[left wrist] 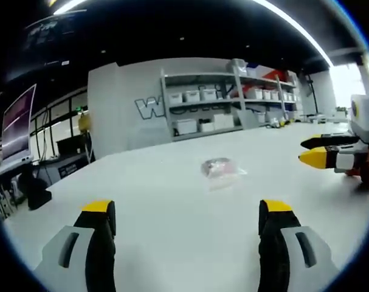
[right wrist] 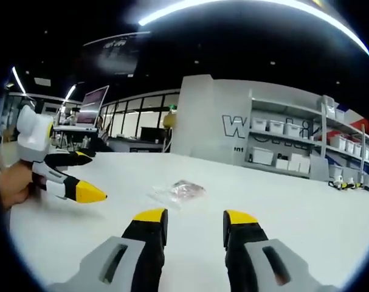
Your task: Open the resealable bag by pulling the two sides of the seal apart until the entire bag opening is separated and visibly accessible.
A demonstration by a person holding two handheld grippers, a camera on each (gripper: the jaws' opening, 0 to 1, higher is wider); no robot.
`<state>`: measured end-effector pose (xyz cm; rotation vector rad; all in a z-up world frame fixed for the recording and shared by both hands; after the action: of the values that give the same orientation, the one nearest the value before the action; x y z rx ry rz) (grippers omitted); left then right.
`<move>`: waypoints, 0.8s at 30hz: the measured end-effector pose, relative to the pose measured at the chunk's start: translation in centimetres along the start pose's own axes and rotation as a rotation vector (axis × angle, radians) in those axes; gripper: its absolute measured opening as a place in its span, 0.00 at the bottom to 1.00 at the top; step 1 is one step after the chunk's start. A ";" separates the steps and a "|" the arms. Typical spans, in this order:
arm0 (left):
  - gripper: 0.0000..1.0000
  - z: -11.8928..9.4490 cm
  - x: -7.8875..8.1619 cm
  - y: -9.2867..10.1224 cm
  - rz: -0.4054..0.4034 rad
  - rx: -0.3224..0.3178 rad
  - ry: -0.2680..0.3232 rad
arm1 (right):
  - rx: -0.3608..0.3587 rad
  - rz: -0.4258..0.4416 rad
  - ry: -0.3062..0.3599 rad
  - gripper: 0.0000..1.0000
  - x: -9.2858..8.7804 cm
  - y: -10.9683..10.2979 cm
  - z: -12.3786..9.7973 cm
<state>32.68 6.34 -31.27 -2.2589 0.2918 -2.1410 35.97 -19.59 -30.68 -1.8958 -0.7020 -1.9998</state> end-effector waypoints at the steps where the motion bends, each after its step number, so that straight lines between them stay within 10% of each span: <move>1: 0.97 0.0 0.0 0.0 0.001 0.000 -0.001 | 0.001 0.000 -0.001 0.35 0.0 0.0 0.0; 24: 0.96 0.1 0.0 -0.1 -0.001 0.001 -0.006 | 0.012 -0.011 -0.011 0.28 -0.1 0.0 0.0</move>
<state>32.81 6.42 -31.31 -2.2650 0.2900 -2.1341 35.91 -19.59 -30.82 -1.9011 -0.7277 -1.9891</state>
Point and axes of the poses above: the point that each gripper's makers call its tool centre point, and the gripper's own axes: z roughly forward along the fingers, y roughly to its right, x roughly out of its top, the point moved 10 cm from there along -z, roughly backward along the fingers, and after that the axes turned 4 degrees about y, right-handed, at the moved point
